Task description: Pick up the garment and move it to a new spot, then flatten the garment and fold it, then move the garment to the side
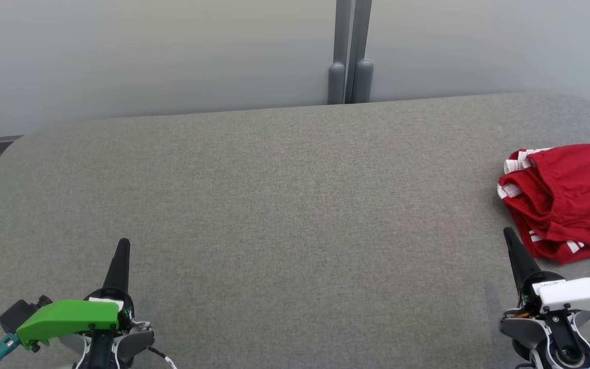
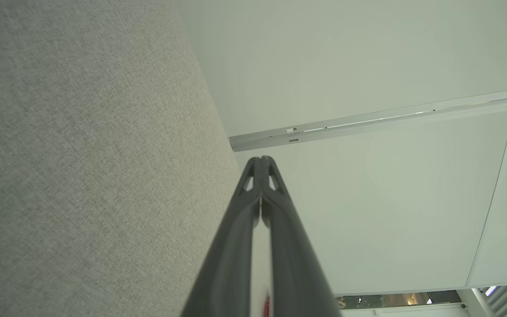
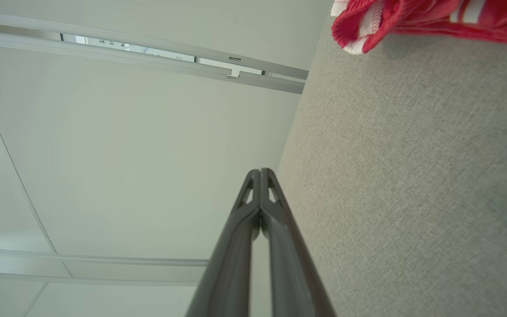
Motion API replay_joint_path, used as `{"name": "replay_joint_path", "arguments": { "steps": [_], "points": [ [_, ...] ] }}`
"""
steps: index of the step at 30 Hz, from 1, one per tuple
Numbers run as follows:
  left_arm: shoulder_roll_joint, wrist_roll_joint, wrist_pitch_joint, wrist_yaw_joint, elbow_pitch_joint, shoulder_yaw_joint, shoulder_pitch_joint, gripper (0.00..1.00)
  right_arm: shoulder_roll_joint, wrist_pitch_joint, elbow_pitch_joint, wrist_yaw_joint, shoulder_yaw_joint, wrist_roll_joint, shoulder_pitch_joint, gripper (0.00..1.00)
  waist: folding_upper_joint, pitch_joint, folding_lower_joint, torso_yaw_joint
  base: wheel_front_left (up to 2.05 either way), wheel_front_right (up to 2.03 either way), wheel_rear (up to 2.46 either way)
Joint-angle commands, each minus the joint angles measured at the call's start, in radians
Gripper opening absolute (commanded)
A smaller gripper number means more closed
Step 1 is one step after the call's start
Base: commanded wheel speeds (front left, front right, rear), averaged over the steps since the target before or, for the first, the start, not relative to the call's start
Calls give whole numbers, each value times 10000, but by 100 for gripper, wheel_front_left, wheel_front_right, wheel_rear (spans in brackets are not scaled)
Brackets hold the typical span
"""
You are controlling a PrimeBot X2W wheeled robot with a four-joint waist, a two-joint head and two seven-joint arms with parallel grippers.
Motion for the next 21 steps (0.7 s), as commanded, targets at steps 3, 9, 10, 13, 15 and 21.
{"name": "replay_joint_path", "arguments": {
  "steps": [3, 9, 10, 13, 15, 21],
  "points": [
    [-58, -309, 105, -141, -1, 160, -235, 0, -54, 98, 25, 5, -84, 447, -156, 0, 0, 5, 0, -6, 0, 0, 0],
    [-146, -647, 219, -221, 46, 304, -266, 0, -54, 165, 69, 5, -155, 901, -191, 0, 0, 13, 0, -17, 0, 0, 0],
    [-162, -690, 244, -237, 54, 322, -275, 0, -55, 180, 74, 5, -165, 983, -199, 0, 0, 15, 0, -18, 0, 0, 0],
    [-191, -739, 271, -272, 62, 362, -298, 0, -55, 187, 88, 4, -185, 1125, -213, 0, 0, 17, 0, -22, 0, 0, 0],
    [-222, -849, 303, -299, 76, 405, -317, 0, -56, 221, 102, 4, -209, 1262, -226, 0, 0, 20, 0, -25, 0, 0, 0],
    [-291, -1160, 406, -387, 120, 534, -376, 0, -57, 275, 143, 4, -272, 1701, -243, 0, 0, 28, 0, -35, 0, 0, 0]
  ]
}}
